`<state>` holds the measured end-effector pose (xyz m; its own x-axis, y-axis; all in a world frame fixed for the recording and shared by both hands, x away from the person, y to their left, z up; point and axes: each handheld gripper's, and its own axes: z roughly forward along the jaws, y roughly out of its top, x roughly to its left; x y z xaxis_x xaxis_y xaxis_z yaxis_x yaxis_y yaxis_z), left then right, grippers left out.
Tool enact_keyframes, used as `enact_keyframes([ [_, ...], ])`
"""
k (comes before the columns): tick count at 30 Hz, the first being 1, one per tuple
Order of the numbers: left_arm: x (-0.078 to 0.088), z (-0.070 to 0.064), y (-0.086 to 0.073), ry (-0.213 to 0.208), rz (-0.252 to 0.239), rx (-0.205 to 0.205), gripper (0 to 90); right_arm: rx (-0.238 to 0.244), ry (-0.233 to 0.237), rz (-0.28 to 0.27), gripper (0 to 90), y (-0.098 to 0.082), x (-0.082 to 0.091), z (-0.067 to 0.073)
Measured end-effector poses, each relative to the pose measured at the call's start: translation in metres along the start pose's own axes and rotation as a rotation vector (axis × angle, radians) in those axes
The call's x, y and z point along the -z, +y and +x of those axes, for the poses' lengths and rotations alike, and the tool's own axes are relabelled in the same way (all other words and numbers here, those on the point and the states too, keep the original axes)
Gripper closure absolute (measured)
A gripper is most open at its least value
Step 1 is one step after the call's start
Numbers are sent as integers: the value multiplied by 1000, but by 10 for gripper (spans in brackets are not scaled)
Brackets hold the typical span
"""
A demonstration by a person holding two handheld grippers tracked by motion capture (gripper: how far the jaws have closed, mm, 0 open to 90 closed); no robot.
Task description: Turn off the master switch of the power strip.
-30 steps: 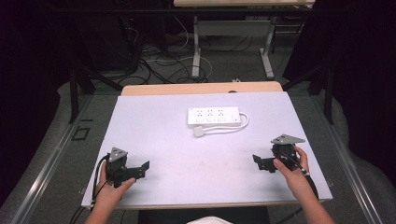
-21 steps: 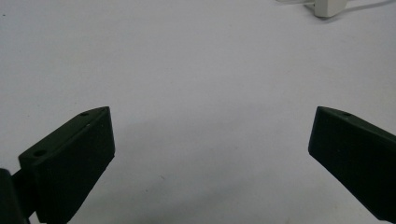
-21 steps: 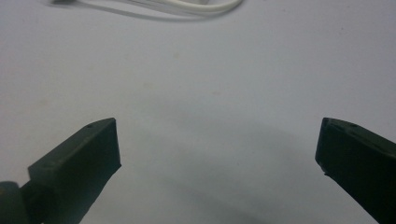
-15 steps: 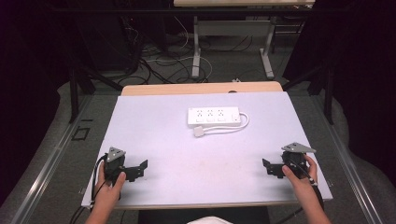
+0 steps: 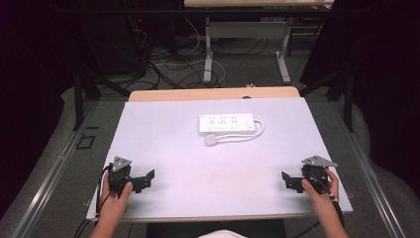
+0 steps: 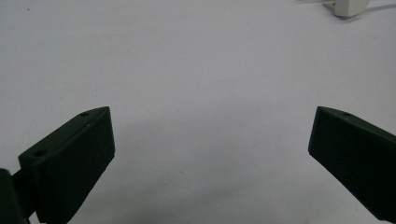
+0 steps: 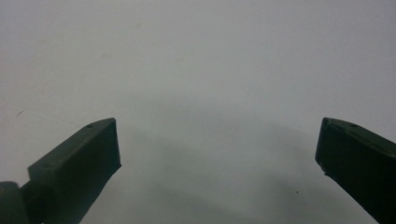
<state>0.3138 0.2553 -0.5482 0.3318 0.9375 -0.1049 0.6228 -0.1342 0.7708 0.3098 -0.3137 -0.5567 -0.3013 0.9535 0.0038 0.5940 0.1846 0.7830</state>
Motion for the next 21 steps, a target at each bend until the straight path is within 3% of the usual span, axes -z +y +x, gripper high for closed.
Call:
enact_keyframes([
  [1, 0, 0, 0, 2, -1, 1, 4, -1, -13, -18, 0, -1, -2, 0],
  [9, 0, 1, -1, 8, -6, 18, 4, -5, 3, 12, 0, -2, -2, 1],
  [21, 0, 2, 0, 10, 0, 19, 4, -8, -1, 8, 0, -2, -1, 0],
])
